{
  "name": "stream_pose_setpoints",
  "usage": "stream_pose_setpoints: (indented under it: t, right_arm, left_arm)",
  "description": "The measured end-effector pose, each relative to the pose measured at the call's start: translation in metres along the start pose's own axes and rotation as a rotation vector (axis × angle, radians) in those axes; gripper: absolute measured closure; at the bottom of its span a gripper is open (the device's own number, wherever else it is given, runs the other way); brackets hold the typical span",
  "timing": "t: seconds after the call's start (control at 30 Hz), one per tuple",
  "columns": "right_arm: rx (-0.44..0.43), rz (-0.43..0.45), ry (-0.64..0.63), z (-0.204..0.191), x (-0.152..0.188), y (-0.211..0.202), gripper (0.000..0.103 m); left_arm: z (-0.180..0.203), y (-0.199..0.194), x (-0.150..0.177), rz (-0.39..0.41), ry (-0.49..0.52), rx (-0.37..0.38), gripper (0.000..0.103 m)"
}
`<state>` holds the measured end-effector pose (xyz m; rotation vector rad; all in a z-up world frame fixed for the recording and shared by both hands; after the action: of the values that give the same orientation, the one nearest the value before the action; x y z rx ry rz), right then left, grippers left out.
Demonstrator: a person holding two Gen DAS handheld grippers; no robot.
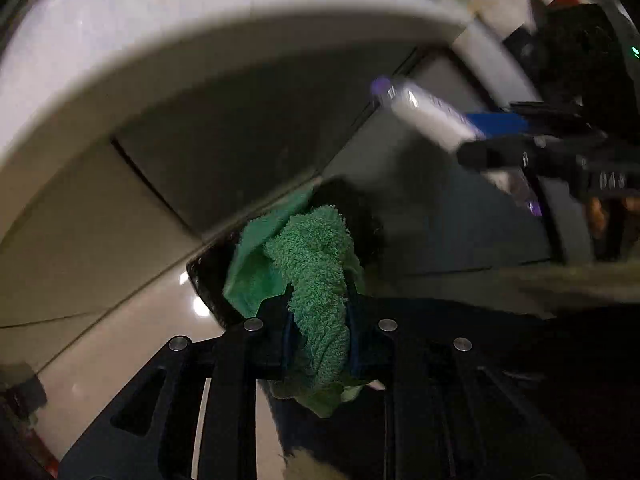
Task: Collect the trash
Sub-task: 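Lower the rice cake pack and green towel into the black bin, opening both tools, then grasp the red paper cup with the right tool while the left tool grasps the clear plastic tray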
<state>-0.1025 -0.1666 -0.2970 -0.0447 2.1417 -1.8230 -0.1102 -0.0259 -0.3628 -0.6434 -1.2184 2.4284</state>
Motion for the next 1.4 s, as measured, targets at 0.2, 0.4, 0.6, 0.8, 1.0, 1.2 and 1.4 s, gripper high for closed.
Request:
stream_pose_setpoints:
  t: [0.2, 0.4, 0.6, 0.8, 1.0, 1.2, 1.4]
  right_arm:
    - [0.058, -0.087, 0.035, 0.013, 0.021, 0.049, 0.032]
    - [0.141, -0.039, 0.031, 0.028, 0.008, 0.028, 0.005]
    - [0.091, 0.227, 0.073, 0.037, -0.063, -0.067, 0.005]
    - [0.095, 0.541, 0.101, 0.056, -0.22, -0.133, 0.005]
    - [0.166, 0.525, 0.199, 0.099, -0.369, -0.104, 0.005]
    - [0.232, 0.376, 0.238, 0.139, -0.441, -0.043, 0.005]
    - [0.257, 0.285, 0.347, 0.161, -0.463, -0.002, 0.005]
  left_arm:
    - [-0.025, 0.051, 0.009, -0.131, -0.028, -0.059, 0.033]
    - [-0.033, 0.048, 0.005, -0.132, -0.087, -0.087, 0.015]
    - [0.001, -0.047, -0.041, 0.154, -0.041, -0.066, 0.012]
    - [0.006, -0.118, -0.084, 0.421, -0.057, -0.115, 0.012]
    - [-0.021, -0.131, -0.077, 0.467, -0.211, -0.117, 0.012]
    - [-0.045, -0.129, -0.05, 0.46, -0.333, -0.146, 0.012]
    - [-0.065, -0.134, -0.034, 0.47, -0.413, -0.167, 0.012]
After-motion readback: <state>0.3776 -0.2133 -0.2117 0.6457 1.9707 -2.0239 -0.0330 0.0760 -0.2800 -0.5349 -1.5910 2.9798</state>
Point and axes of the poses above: each gripper's, at about its wrist camera, not at the fingertips, and y roughly the way its jaws point, z to its right, x to its underside, the point moved 8 cm from there along y, roughly the way its jaws point, and after that the axes turned 15 degrees about x, right-handed, at the moved point
